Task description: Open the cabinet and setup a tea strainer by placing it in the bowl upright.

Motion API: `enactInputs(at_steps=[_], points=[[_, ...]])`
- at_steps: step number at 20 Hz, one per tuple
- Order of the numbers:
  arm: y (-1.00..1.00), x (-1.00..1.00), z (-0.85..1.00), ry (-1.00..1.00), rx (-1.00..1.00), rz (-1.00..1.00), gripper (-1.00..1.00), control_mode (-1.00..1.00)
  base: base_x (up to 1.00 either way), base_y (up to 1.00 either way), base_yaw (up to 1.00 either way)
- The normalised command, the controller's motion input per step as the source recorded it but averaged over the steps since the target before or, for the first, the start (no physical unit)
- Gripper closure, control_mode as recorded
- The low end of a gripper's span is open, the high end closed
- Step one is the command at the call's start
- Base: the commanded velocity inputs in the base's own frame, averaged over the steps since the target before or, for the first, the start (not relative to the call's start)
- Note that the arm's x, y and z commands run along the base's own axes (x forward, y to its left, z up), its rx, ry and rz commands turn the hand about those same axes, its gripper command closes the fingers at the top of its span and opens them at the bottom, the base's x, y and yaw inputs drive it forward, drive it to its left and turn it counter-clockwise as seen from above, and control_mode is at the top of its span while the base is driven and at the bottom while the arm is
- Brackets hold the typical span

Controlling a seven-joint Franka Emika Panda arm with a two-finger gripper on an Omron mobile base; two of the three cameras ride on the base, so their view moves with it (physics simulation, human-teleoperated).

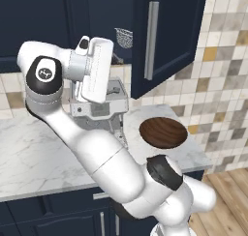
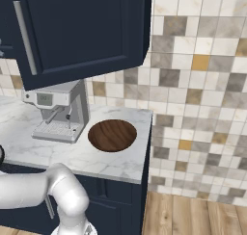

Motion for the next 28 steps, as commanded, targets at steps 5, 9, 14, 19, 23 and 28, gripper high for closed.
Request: enactInputs(at_steps=[5, 9, 14, 19, 23, 28], points=[[0.06, 0.37, 0.0, 0.03, -0.16, -0.05, -1.0, -1.0, 0.0, 0.0, 0.0], [0.25, 0.41, 0.01, 0.15, -0.1, -0.1, -1.0, -1.0, 0.0, 0.0, 0.0], [-0.01, 0.33, -0.02, 0.09, -0.02, -0.08, -1.0, -1.0, 0.0, 0.0, 0.0], [-0.01, 0.22, 0.0, 0.08, 0.0, -0.11, -1.0, -1.0, 0.0, 0.0, 0.0], [-0.14, 0.2, 0.0, 0.14, 0.0, -0.16, -1.0, -1.0, 0.0, 0.0, 0.0], [-0.46, 0.12, 0.0, 0.01, 0.0, -0.12, -1.0, -1.0, 0.0, 0.0, 0.0]])
